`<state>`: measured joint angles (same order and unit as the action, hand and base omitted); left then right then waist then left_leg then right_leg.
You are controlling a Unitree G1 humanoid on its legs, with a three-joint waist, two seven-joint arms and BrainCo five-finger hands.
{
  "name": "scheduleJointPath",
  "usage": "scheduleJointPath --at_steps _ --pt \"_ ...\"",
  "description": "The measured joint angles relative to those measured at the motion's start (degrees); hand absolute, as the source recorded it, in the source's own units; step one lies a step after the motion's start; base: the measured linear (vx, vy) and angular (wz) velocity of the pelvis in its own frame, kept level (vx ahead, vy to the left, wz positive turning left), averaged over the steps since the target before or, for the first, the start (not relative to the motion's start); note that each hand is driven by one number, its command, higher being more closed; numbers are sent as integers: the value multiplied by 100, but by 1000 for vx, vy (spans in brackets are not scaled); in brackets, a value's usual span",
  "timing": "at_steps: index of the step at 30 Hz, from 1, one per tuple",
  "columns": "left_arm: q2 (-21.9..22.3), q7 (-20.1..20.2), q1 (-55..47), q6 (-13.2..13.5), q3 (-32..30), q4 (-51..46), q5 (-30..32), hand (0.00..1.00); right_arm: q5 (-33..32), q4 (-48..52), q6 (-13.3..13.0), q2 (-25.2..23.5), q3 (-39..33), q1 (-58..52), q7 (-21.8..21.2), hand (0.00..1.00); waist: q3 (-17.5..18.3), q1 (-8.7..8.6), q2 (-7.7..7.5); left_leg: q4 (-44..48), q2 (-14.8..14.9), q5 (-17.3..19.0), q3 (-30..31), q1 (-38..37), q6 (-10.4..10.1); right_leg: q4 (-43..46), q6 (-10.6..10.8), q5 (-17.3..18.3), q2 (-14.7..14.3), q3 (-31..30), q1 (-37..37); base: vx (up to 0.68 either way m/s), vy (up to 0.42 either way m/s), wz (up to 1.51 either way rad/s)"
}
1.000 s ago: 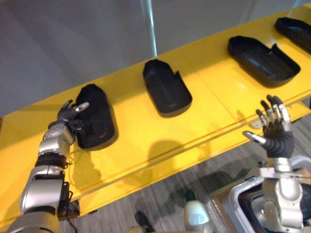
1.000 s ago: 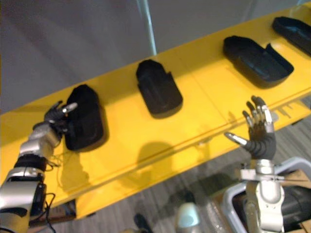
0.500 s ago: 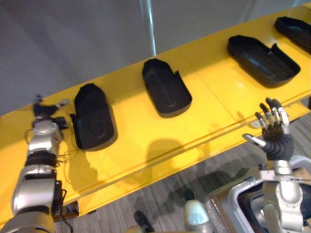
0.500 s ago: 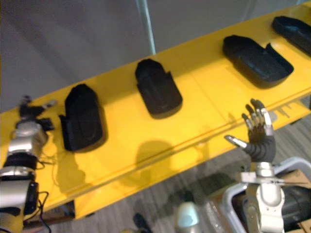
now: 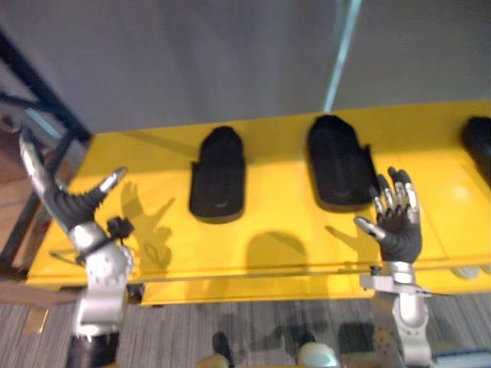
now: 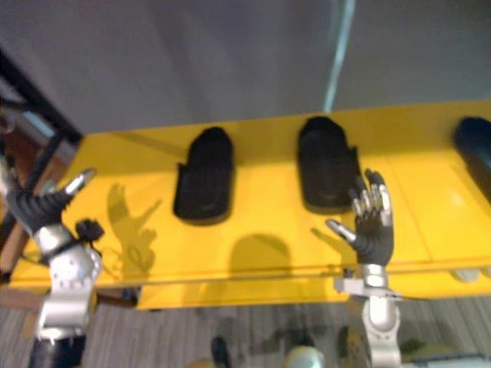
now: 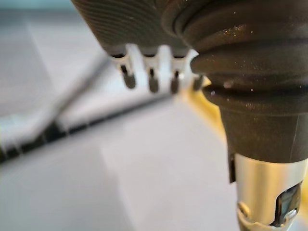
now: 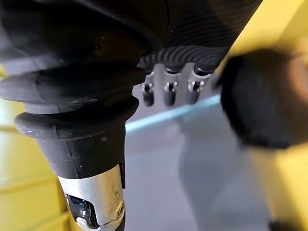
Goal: Walk over and take plastic housings, then place them on the shelf
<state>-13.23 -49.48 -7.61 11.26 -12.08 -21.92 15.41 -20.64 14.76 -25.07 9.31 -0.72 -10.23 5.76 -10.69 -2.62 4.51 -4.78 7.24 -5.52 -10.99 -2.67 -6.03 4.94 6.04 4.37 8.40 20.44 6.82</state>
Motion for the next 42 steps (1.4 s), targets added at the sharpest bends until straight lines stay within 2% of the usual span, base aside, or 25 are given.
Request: scheduleJointPath --at_steps 2,4,5,7,10,12,13,15,17,18,19,20,22,24,25,29,32,33,36,37,38,42 --pt "360 -552 -410 247 -432 -125 90 0 205 -10 -48 -65 0 68 208 0 86 150 -7 -1 -31 -15 186 -4 1 -57 9 37 1 161 152 0 -25 56" --pt "715 -1384 -829 372 -840 -157 313 0 458 -39 -151 -95 -10 72 484 0 238 295 -29 -8 -53 -45 385 79 1 -76 4 69 0 350 225 -17 -33 42" --pt "807 -1559 -908 386 -929 -137 301 0 491 -39 -170 -97 -15 79 554 0 260 321 -36 -21 -56 -54 422 83 0 -79 2 72 -2 386 235 -18 -27 30" --pt "1185 -2049 -1130 599 -1361 122 34 0 610 -87 -223 -100 -34 168 789 0 285 356 -86 -28 -63 -81 531 86 -3 -115 0 75 -18 497 321 -29 -29 24" --pt "1452 -2501 -1281 778 -1846 1021 -604 0 817 -184 -226 -99 -142 293 1119 0 399 458 -196 -31 -42 -97 585 134 -22 -163 -12 82 -59 553 340 -26 -31 11" --pt "1420 -2505 -1267 761 -1935 1955 -957 0 863 -186 -221 -95 -248 341 1297 0 463 492 -262 -32 -35 -117 618 181 -25 -186 -10 80 -74 588 319 -15 -28 8" --pt "1400 -2352 -1253 732 -1933 2682 -1359 0 932 -187 -209 -89 -301 394 1405 0 486 486 -303 -32 -36 -121 622 182 -24 -197 5 68 -75 591 317 0 0 0" --pt "1401 -1899 -1206 717 -1869 3732 -1749 0 977 -186 -175 -72 -332 420 1558 0 524 477 -395 -33 -38 -121 618 183 -25 -196 10 63 -72 589 313 0 0 0" --pt "1381 -720 -1225 694 -1605 4839 -2494 0 1026 -185 74 -3 -407 423 1662 0 553 472 -503 -33 -33 -120 589 189 -25 -183 6 66 -70 559 282 1 -10 -5" --pt "1384 -409 -1217 667 -1519 5073 -2661 0 1031 -184 138 21 -444 424 1671 0 550 465 -518 -34 -32 -120 572 188 -24 -176 4 67 -68 538 266 -13 -5 -13" --pt "1390 468 -1213 523 -1361 5416 -2994 0 1040 -181 299 53 -566 424 1719 0 557 456 -561 -35 -23 -116 523 194 -21 -152 -23 83 -64 478 209 -16 -1 -16" --pt "1390 830 -1217 513 -1248 5572 -3077 0 1040 -182 387 69 -645 420 1764 0 551 439 -571 -35 -16 -112 488 197 -16 -148 -26 84 -64 447 183 -30 -1 -25" --pt "1379 1942 -1295 409 -848 5950 -3201 0 1039 -184 640 65 -1121 288 2001 0 553 341 -615 -35 23 -70 293 217 10 -135 -35 86 -71 209 7 -22 5 -39" --pt "1354 2444 -1279 269 -602 6223 -3336 0 1044 -211 759 47 -1524 22 2211 0 533 279 -586 -34 58 -31 28 152 -22 -94 -44 54 -82 -65 -88 25 14 -67" --pt "1338 2650 -1262 201 -481 6431 -3357 0 1045 -341 779 12 -1743 -218 2344 0 532 162 -604 -35 71 2 -125 64 -50 -86 -17 20 -88 -206 -82 48 10 -69" --pt "1126 3136 -1141 -23 -47 6904 -3410 0 1181 -1203 823 -202 -2172 -875 2851 0 508 -154 -526 -34 166 118 -658 -170 -131 -52 -27 1 -154 -711 -214 63 12 -71" --pt "1038 3347 -962 -115 148 7190 -3337 0 751 -2300 733 -372 -2607 -1239 3176 0 426 -420 -419 -34 250 231 -1163 -426 -198 -54 -45 -68 -247 -1182 -300 71 14 -74" --pt "996 3383 -950 -138 233 7243 -3338 0 664 -2466 679 -419 -2669 -1287 3191 0 427 -454 -395 -34 261 253 -1232 -471 -212 -55 -45 -69 -263 -1259 -302 61 17 -61" --pt "878 3470 -919 -146 420 7317 -3352 0 554 -2989 386 -654 -2781 -1464 3134 0 429 -476 -326 -33 333 341 -1675 -655 -276 -57 -58 -101 -351 -1606 -409 41 18 -74" --pt "861 3476 -902 -146 430 7317 -3353 0 539 -3129 309 -756 -2773 -1496 2992 0 429 -507 -325 -33 352 354 -1808 -674 -289 -59 -62 -119 -363 -1729 -475 29 19 -53" --pt "862 3481 -860 -148 445 7344 -3357 0 534 -3218 276 -840 -2737 -1497 2847 0 412 -569 -337 -33 358 361 -1903 -693 -292 -84 -67 -153 -374 -1786 -498 16 14 -44" --pt "847 3490 -763 -153 591 7402 -3358 0 560 -3375 200 -917 -2441 -1466 2513 0 386 -583 -348 -32 354 391 -2054 -729 -301 -256 -40 -266 -389 -1897 -482 3 4 -21"
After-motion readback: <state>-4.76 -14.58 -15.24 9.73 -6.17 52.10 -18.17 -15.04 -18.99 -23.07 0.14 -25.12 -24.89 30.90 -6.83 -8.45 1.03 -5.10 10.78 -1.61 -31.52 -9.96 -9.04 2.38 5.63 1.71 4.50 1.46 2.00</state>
